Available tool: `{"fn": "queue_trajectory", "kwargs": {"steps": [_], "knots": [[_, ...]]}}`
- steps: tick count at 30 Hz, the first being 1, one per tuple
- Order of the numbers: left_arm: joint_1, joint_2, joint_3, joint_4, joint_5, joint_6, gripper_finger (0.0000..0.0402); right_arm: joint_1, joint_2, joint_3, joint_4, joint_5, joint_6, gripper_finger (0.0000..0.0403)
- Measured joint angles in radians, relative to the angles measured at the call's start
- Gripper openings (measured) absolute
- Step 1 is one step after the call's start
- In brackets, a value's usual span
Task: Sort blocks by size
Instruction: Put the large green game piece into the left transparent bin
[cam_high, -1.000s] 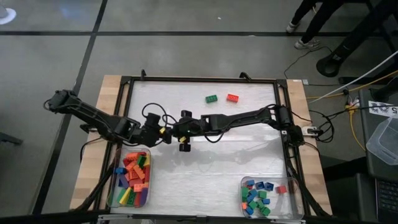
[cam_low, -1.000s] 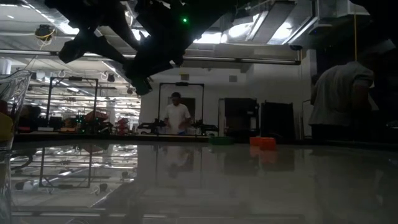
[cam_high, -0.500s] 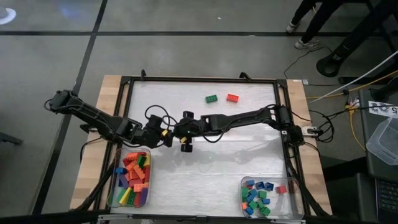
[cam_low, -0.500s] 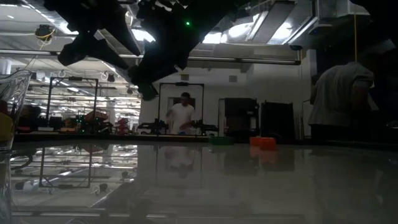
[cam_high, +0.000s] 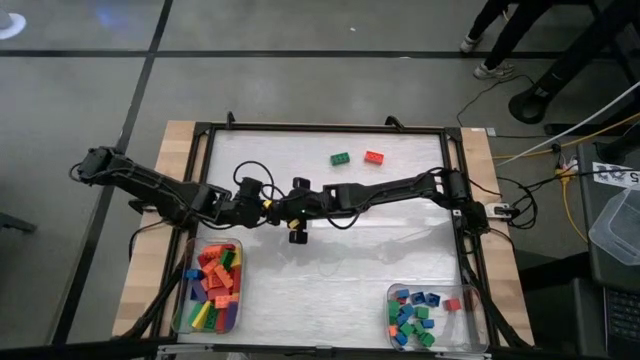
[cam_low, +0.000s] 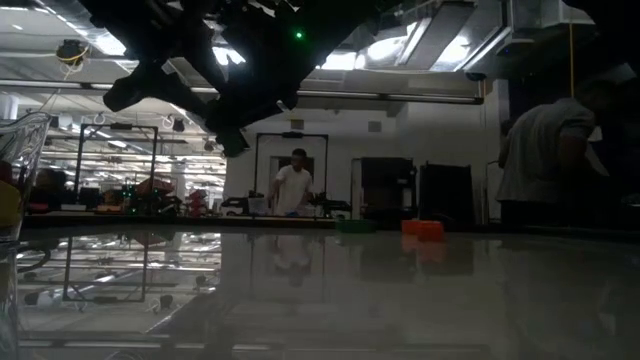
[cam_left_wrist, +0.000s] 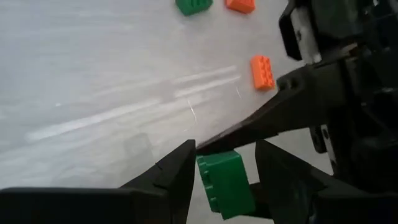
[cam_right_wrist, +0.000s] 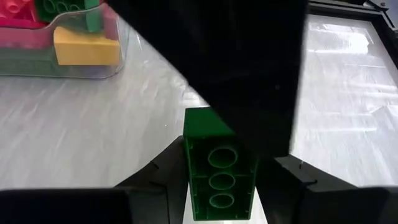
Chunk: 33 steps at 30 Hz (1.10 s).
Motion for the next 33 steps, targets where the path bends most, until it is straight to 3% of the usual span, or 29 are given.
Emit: {"fn": "queue_trajectory", "kwargs": {"steps": [5, 14, 23, 28, 33], "knots": [[0.016, 0.008, 0.000, -0.005, 0.087, -0.002, 0.0155, 0.000, 0.000, 0.000, 0.009, 0.062, -0.002, 0.0154], [0.026, 0.029, 0.000, -0.002, 0.087, 0.002, 0.0153, -0.002, 0.000, -0.002, 0.023, 0.063, 0.001, 0.0154], [0.035, 0.029, 0.000, -0.006, 0.094, 0.057, 0.0072, -0.001, 0.002, -0.002, 0.021, 0.066, -0.005, 0.0154], [0.035, 0.030, 0.000, -0.005, 0.099, 0.111, 0.0072, 0.000, 0.002, -0.002, 0.021, 0.065, -0.005, 0.0161], [0.034, 0.025, 0.001, 0.008, 0.109, 0.188, 0.0071, 0.000, 0.002, -0.002, 0.029, 0.047, 0.016, 0.0195]]}}
